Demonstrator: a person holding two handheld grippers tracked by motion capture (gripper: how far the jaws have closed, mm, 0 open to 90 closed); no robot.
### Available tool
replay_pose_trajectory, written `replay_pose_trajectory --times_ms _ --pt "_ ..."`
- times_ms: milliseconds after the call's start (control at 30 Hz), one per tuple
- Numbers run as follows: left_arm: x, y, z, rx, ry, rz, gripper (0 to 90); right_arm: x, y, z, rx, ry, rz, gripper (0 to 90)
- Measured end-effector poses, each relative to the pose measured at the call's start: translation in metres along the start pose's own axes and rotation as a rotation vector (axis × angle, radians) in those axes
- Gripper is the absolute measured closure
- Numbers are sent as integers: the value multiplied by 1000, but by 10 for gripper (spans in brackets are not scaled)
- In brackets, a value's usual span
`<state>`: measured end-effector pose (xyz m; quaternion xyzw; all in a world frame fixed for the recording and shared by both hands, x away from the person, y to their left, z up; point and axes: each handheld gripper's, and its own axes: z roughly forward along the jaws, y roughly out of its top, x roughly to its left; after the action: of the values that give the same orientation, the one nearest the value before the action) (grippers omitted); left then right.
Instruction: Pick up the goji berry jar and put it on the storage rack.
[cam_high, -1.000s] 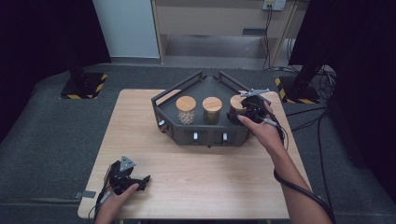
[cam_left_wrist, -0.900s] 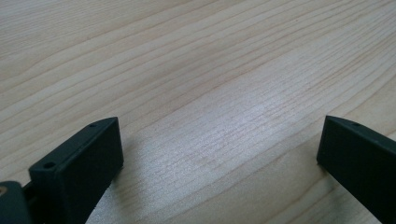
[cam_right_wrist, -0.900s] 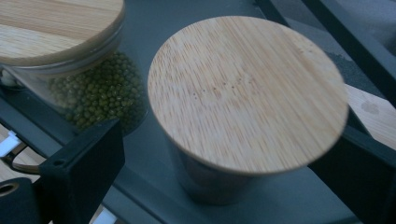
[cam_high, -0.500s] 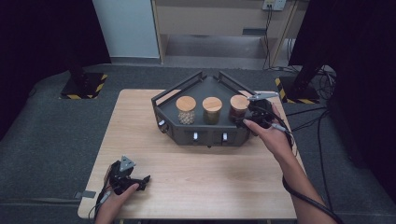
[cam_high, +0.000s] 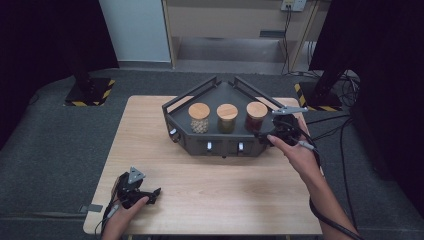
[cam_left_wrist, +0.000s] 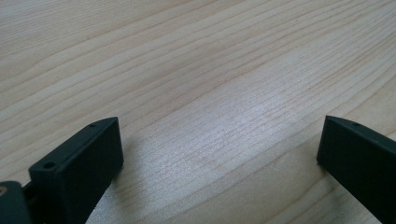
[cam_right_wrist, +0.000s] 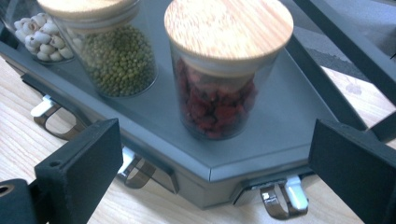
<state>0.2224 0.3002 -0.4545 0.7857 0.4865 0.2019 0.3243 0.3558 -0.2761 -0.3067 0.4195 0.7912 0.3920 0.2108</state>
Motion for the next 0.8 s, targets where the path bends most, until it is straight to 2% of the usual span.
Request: replay_pose_trajectory --times_ms 433,800 --pt "0 0 0 0 1 -1 0 3 -34 -7 -2 4 29 36" --pt "-1 0 0 0 2 -1 0 20 -63 -5 1 8 3 37"
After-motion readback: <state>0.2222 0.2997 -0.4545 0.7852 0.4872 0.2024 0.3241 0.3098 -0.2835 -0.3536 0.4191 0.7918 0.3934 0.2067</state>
